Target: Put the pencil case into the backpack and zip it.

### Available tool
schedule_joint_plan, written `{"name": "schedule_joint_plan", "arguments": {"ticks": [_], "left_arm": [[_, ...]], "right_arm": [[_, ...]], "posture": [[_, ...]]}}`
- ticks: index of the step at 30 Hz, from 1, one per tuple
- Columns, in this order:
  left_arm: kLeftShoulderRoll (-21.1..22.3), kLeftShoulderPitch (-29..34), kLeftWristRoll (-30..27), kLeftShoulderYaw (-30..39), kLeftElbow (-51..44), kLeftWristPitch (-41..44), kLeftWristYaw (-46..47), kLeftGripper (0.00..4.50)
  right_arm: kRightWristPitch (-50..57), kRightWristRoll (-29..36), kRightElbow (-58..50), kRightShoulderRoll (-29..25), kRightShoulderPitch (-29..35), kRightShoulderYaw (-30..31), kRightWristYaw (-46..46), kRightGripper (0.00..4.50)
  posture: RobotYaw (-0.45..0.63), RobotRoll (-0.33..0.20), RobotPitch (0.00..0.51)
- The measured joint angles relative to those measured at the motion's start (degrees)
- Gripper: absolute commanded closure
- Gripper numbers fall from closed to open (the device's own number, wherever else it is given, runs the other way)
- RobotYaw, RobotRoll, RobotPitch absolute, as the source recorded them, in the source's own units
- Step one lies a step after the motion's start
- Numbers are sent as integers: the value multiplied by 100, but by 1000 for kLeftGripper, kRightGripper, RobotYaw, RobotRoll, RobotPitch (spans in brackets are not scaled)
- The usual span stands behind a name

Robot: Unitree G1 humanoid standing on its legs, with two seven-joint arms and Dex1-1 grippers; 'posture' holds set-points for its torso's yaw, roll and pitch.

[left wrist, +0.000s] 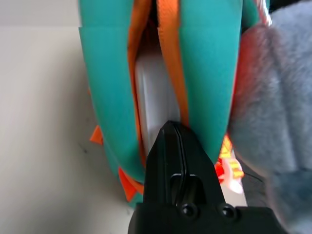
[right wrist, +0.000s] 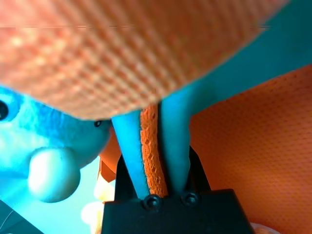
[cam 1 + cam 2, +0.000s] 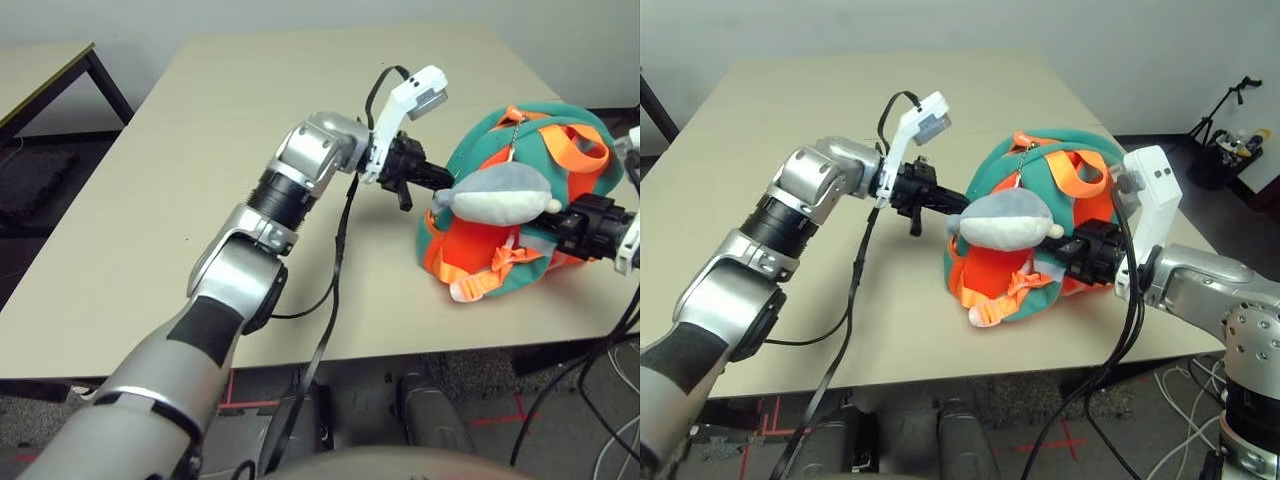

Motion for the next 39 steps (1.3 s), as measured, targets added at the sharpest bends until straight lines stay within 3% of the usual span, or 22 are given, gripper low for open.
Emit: {"name": "schedule_joint_plan", "arguments": {"ticks": [6,9,12,17,22,26,33,39], "left_arm": [[-277,-261,269,162,696,-750,286,4500],[-93,-252,373,154,526,-884,177,4500],[522,-109,361,201,-419,-869,27,4500],[1618,262,105,415,-2134,-277,-356,3175],[2001,380,-147,416,-3017,189,-574,1413],[1980,385,-310,366,-3525,345,-588,56],[1625,427,-355,14,-3873,435,-483,0],[1147,452,-91,-320,-3469,59,-141,0]], "right_arm": [[-1,-5,-10,44,-2,-3,-60,4358],[-2,-5,-10,43,-3,-2,-56,4358],[-2,-15,-3,40,-1,1,-2,4358],[-26,-110,72,42,-50,34,101,4358],[-107,-312,217,60,-182,172,194,4358],[-127,-451,352,112,-306,251,298,4358],[-128,-575,392,180,-363,311,376,4358],[-125,-587,361,228,-361,305,360,4358]], "posture": [[-95,0,63],[-76,0,58],[-56,0,52],[-28,0,48],[-8,0,44],[-9,0,44],[-30,0,44],[-52,0,46]]}}
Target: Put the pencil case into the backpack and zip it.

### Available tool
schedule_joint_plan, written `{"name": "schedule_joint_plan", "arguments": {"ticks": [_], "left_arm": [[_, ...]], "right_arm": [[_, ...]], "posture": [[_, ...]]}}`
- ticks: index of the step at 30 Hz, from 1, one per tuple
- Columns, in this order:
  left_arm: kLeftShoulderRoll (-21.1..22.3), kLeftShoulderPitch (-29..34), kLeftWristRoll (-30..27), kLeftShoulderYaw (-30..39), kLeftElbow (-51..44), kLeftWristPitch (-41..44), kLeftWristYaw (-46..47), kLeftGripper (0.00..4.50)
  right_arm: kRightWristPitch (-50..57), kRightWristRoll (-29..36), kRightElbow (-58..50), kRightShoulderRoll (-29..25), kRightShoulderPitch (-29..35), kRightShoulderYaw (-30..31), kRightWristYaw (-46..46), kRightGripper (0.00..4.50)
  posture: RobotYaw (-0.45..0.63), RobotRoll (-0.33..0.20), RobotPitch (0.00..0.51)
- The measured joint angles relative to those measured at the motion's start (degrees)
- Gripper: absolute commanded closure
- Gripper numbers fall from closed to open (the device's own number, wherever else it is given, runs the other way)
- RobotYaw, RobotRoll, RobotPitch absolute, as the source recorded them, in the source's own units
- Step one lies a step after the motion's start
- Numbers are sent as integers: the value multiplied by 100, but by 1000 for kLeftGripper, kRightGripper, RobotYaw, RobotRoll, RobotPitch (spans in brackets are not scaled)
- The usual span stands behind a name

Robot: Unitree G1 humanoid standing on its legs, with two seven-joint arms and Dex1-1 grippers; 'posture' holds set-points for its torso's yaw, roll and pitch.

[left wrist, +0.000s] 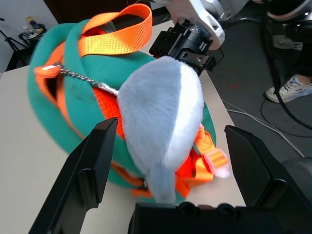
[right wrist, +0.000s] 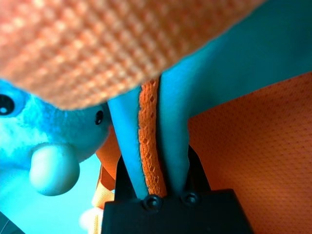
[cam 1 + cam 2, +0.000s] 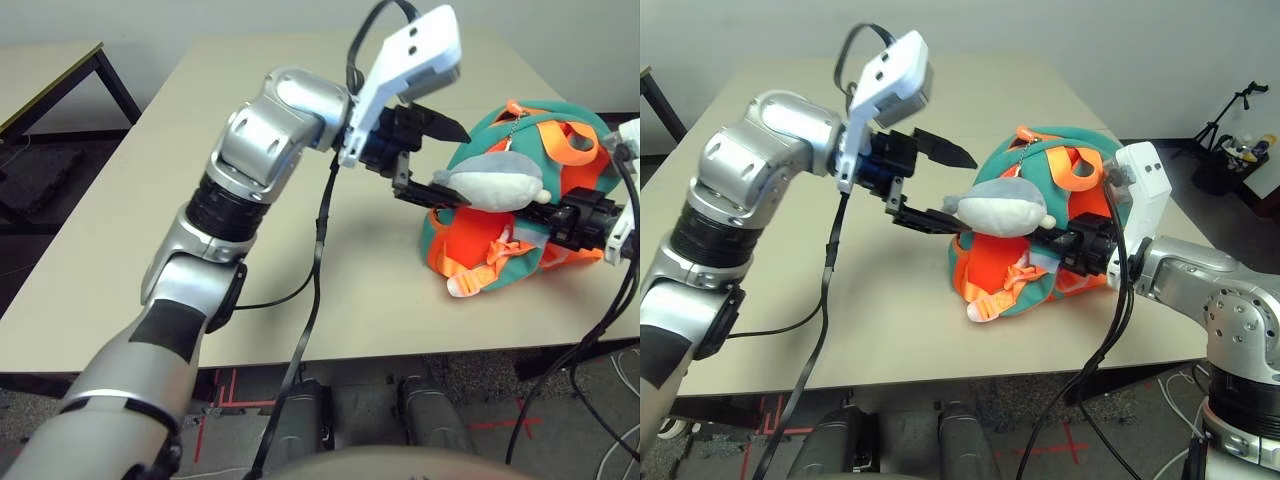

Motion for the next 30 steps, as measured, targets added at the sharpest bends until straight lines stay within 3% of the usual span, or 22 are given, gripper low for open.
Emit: {"name": "schedule_joint_plan", "arguments": {"ticks": [6,7,9,15,19,21,25,30], "left_arm": [[-249,85,245,-234,257,-224,248,0],[-249,103,294,-249,272,-265,279,180],[-246,167,355,-252,305,-351,338,589],[-216,204,406,-148,328,-365,442,2578],[-208,90,212,271,474,-202,590,3831],[-210,-75,4,599,525,134,712,4248],[-192,-319,-527,1288,570,1114,1026,4316],[130,-159,-1225,1948,464,2587,1401,4317]], "right_arm": [[23,8,-110,40,41,-67,-44,4358],[28,11,-125,47,48,-73,-53,4358],[41,14,-150,64,52,-81,-82,4358],[50,11,-163,149,51,-95,-112,4358],[49,5,-163,177,50,-95,-112,4358],[47,-1,-162,192,48,-94,-111,4358],[46,-2,-162,214,48,-92,-89,4358],[39,-2,-162,231,37,-80,-58,4358]], "posture": [[-60,0,48],[-60,0,48],[-57,0,47],[-44,0,46],[-37,0,46],[-31,0,46],[-29,0,47],[-24,0,49]]}}
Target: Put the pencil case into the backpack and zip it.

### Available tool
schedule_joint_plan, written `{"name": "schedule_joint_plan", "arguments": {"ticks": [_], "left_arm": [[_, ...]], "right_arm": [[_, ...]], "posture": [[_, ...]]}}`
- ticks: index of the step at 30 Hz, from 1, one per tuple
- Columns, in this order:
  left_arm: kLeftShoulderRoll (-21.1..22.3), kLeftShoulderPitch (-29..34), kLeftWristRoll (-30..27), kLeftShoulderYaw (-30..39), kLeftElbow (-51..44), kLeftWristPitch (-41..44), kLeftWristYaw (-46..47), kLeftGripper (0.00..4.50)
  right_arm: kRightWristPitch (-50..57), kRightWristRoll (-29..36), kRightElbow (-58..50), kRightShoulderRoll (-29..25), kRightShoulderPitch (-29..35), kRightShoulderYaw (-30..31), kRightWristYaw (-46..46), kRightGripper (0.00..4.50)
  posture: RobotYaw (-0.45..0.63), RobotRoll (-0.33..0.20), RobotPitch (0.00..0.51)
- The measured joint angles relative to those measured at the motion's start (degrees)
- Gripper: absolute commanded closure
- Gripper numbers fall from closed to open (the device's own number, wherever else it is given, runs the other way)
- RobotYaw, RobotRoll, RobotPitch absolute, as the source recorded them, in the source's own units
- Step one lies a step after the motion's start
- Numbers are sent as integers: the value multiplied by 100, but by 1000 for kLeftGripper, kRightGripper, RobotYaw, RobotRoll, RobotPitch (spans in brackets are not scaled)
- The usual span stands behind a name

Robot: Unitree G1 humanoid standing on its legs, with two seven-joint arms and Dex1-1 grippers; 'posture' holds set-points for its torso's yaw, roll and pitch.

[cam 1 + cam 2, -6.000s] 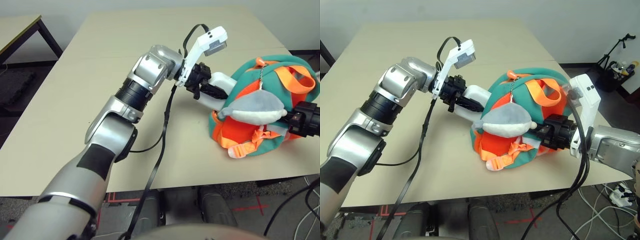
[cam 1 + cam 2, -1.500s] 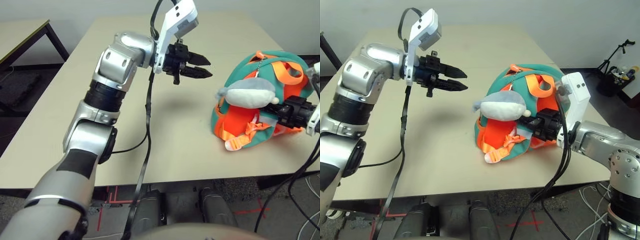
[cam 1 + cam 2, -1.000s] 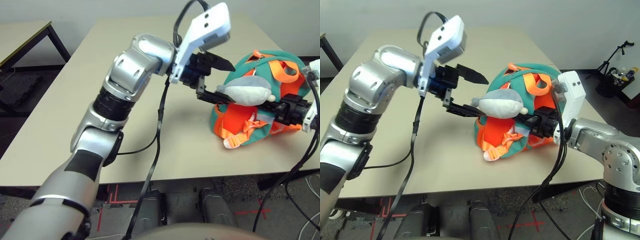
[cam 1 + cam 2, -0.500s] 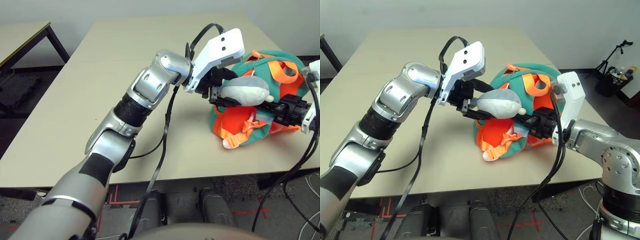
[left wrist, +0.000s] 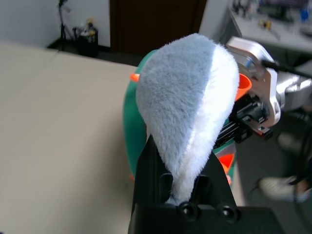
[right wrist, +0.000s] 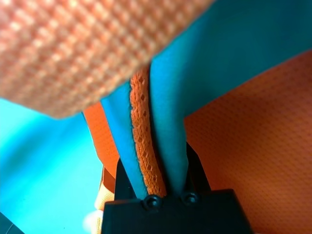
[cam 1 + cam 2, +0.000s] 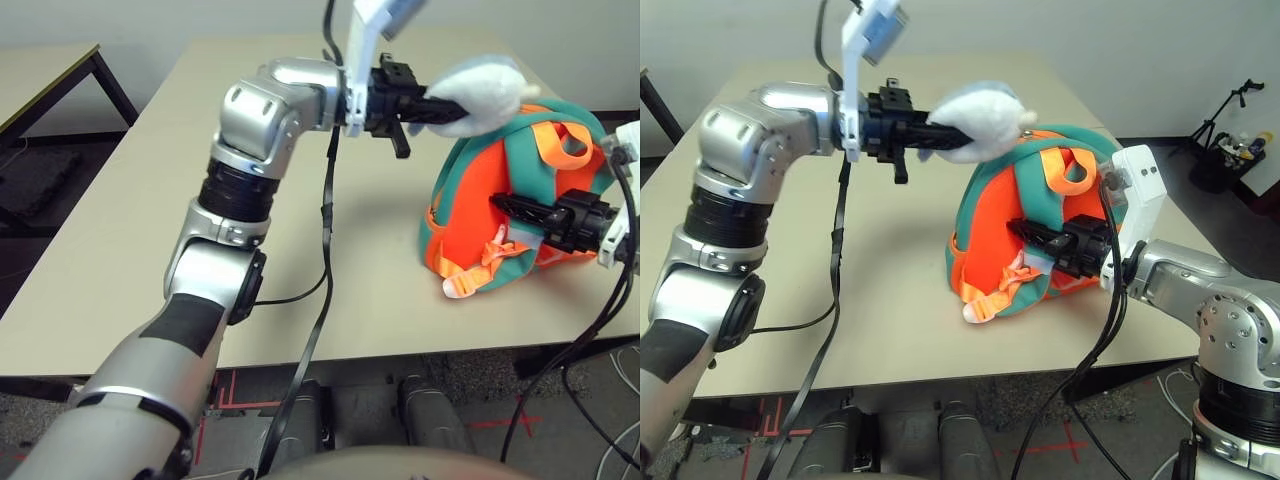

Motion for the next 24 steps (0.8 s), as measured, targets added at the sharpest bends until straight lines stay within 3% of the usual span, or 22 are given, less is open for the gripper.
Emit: {"name": "schedule_joint_plan", "arguments": {"ticks": [5,12,18,24], "left_arm": [[307,892,-596,409,-482,1224,346,4317],[616,1928,-1092,367,-1117,1837,483,4319],[695,2799,-751,-742,-919,970,427,4320],[617,3106,-72,-1828,-177,-250,246,4320]], "right_arm": [[-30,-36,4,36,1,10,28,4358],[-56,-105,33,160,-3,41,32,4358],[-180,-230,144,267,-8,161,42,4358],[-328,-346,240,405,-8,237,80,4358]], "posture": [[-17,0,45],[-4,0,40],[5,0,37],[-5,0,36]]}}
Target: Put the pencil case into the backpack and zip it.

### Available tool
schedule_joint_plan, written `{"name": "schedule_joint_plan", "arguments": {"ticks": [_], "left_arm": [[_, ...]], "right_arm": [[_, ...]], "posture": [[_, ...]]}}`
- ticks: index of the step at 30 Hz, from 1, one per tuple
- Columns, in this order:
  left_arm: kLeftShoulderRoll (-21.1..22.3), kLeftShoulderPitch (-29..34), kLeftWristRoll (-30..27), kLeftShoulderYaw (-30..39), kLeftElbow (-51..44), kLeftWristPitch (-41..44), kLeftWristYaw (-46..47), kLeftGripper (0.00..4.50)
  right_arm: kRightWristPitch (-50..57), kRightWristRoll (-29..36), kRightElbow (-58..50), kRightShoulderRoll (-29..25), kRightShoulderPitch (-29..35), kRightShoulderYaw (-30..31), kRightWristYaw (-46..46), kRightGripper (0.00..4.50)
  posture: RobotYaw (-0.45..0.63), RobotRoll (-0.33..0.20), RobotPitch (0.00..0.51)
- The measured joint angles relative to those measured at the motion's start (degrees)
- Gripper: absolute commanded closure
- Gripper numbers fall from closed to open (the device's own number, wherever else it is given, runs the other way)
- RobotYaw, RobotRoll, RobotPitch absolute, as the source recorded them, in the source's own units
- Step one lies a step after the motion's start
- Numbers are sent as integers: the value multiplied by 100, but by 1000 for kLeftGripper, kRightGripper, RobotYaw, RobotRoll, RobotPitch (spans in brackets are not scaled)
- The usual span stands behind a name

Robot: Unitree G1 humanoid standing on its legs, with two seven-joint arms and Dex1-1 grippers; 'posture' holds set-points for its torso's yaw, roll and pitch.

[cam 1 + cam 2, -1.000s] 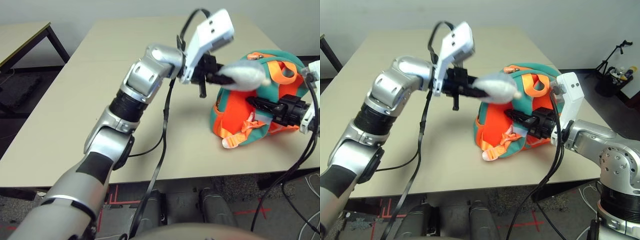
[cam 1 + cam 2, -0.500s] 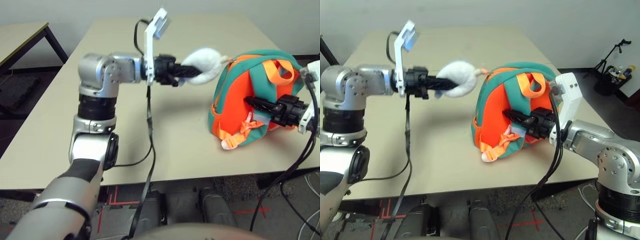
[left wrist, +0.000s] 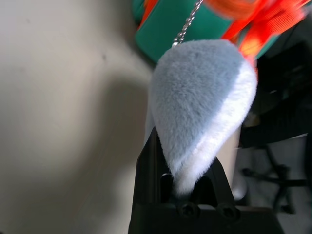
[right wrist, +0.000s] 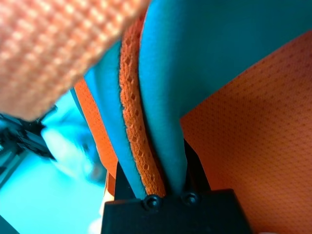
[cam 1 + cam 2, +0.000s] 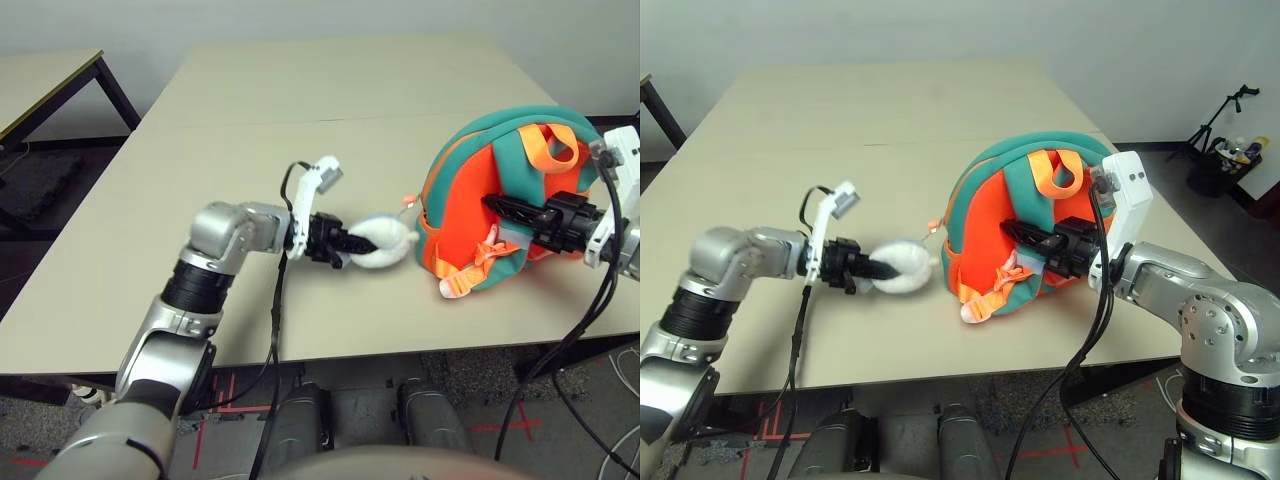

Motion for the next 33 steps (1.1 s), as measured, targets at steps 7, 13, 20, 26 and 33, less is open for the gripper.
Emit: {"name": "schedule_joint_plan", "arguments": {"ticks": [7,13,20,26,33], "left_arm": [[-410,39,231,-7,268,-429,228,4320],[-356,174,-4,817,-64,-45,589,1937],[1518,746,-998,2283,-1194,1568,333,0],[2344,1763,-1025,3251,-1054,1741,544,0],[1964,2200,-58,4405,342,-176,1942,0]], "right_arm": [[-175,-173,138,78,65,3,38,4358],[-376,-530,466,112,29,40,-6,2393],[1605,644,649,-1199,-257,-1084,83,88],[2963,1553,1096,-2515,253,-2627,357,39],[1824,106,1764,-2333,1431,-3025,302,39]], "posture": [[-13,0,41],[-27,0,39],[-18,0,38],[-22,0,40],[-12,0,33]]}}
